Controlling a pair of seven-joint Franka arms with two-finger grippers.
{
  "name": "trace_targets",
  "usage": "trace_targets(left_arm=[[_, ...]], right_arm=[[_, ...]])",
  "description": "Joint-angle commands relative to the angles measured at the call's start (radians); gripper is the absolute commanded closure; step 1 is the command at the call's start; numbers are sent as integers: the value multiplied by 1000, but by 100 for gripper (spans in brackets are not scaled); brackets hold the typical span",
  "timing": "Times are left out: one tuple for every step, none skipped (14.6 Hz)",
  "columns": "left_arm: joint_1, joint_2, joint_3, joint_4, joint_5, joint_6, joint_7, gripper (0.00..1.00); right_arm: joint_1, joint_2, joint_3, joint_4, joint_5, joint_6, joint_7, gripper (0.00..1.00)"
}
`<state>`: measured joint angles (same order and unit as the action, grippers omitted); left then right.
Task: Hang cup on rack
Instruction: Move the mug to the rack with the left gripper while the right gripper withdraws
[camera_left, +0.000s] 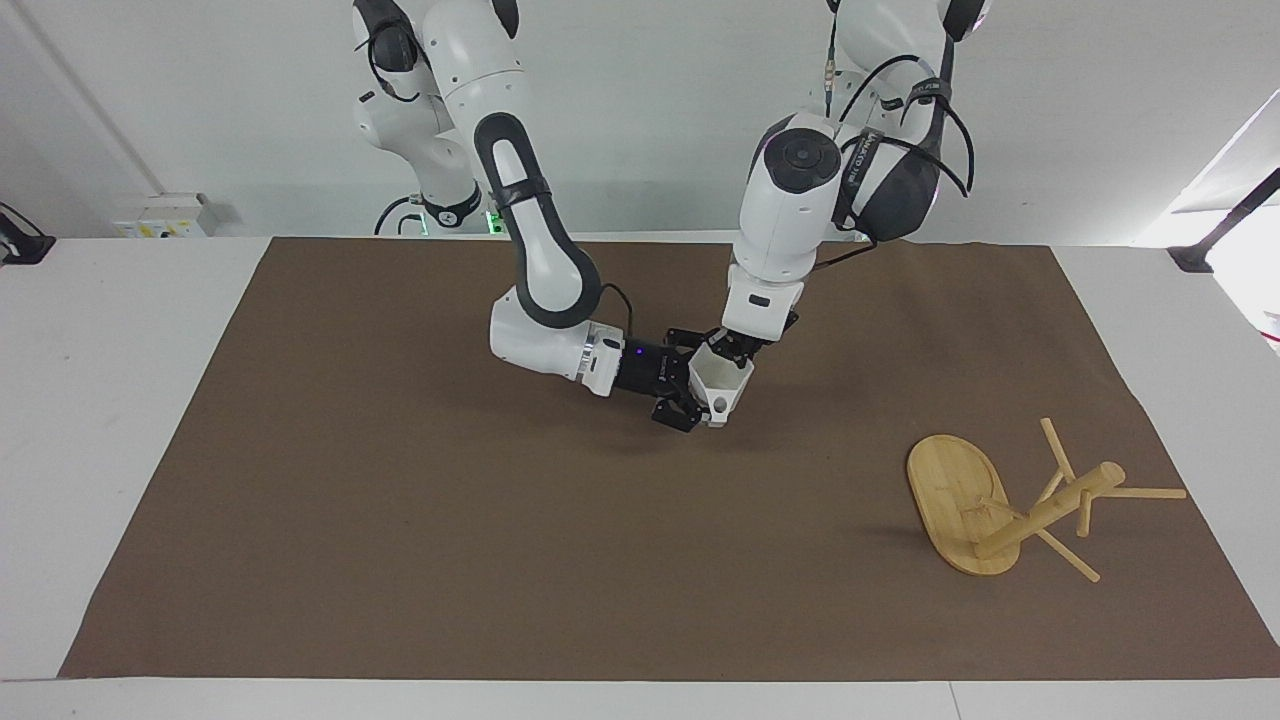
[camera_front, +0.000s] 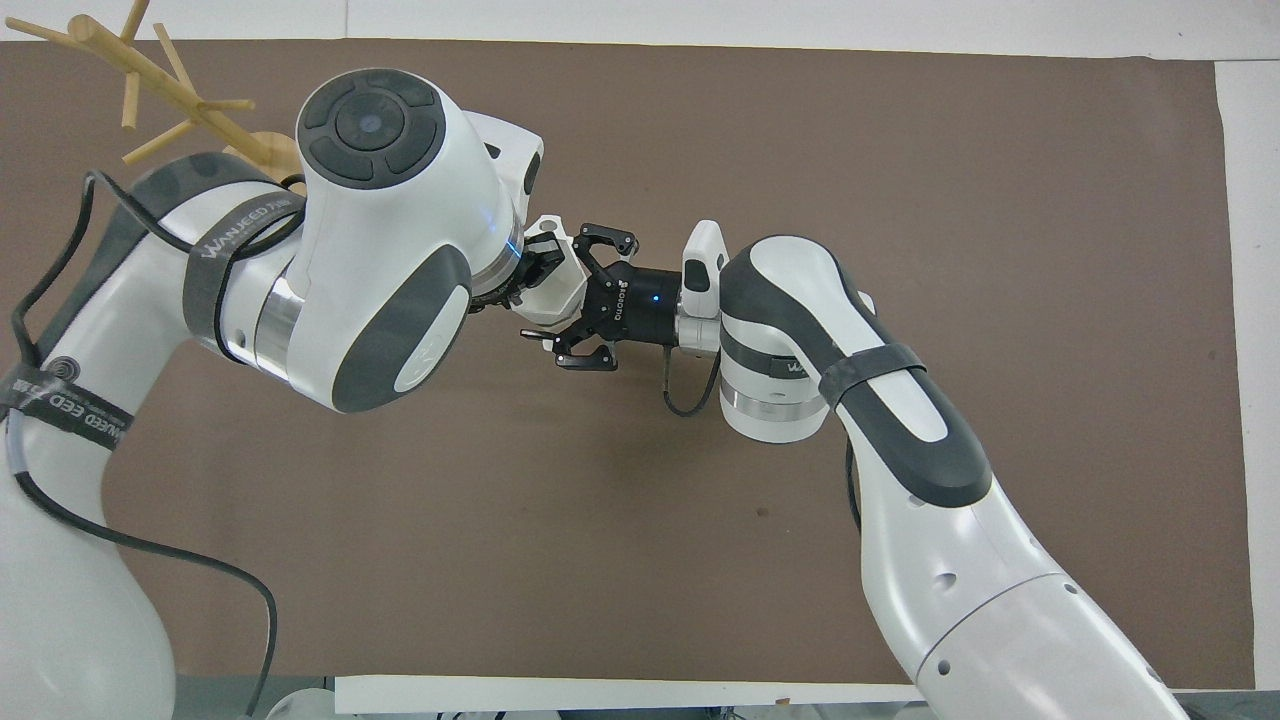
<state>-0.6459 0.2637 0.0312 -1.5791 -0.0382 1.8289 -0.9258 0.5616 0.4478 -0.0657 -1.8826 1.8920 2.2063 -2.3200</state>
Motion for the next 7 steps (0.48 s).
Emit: trace_targets(left_arm=[[-8,-24,12,-32,3,12,-1,100],[-6,-24,12,-33,3,15,-1,100],[-6,-24,12,-32,3,16,-1,100],[-5,-24,12,-32,3,18,-2,100],[0,-24,13,-32,4,18,-1,100],[8,-24,13,-32,4,17,5,100],[23,-23,15,-32,4,18,16,100]], right_arm=[[-147,-14,3,-13,-175,-100,-7,0],[-211,-15,3,-10,-267,-156,-7,0],[-273,-18,3,-7,-353,-219,-7,0],[-332,-20,3,-6,-434,-281,-7,0],[-394,-21,1,-1,-508,-337,-7,0],[-454,-21,1,6,-580,-393,-5,0],[-513,-20,1,26,-647,-443,-4,0]])
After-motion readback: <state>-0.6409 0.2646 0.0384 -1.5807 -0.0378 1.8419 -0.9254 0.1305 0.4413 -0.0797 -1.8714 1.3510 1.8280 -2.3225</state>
